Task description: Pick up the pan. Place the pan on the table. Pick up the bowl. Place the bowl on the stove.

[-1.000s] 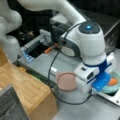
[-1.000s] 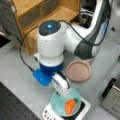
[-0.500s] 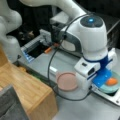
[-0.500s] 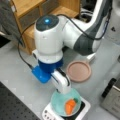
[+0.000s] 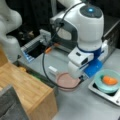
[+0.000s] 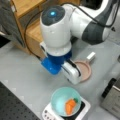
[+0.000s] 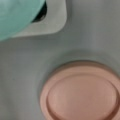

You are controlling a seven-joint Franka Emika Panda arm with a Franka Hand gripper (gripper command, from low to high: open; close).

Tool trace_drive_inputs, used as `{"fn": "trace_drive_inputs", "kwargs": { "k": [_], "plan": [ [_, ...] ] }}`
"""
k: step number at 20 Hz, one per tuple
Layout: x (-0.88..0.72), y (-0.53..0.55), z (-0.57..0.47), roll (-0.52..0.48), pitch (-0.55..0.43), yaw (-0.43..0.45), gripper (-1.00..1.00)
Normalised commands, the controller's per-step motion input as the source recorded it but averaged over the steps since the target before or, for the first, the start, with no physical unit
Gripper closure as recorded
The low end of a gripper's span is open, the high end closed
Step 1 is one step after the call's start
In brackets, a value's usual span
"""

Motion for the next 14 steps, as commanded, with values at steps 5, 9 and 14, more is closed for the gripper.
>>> {"fn": "trace_drive_inputs", "kwargs": {
  "k": [5, 9, 14],
  "plan": [
    [-0.77, -0.1, -0.17, -0.176, -0.211, 0.247, -1.0],
    [-0.64, -0.06, -0.19, -0.115, -0.27, 0.208, -1.0],
    [-0.79, 0.06, -0.18, -0.078, -0.244, 0.143, -1.0]
  ]
}}
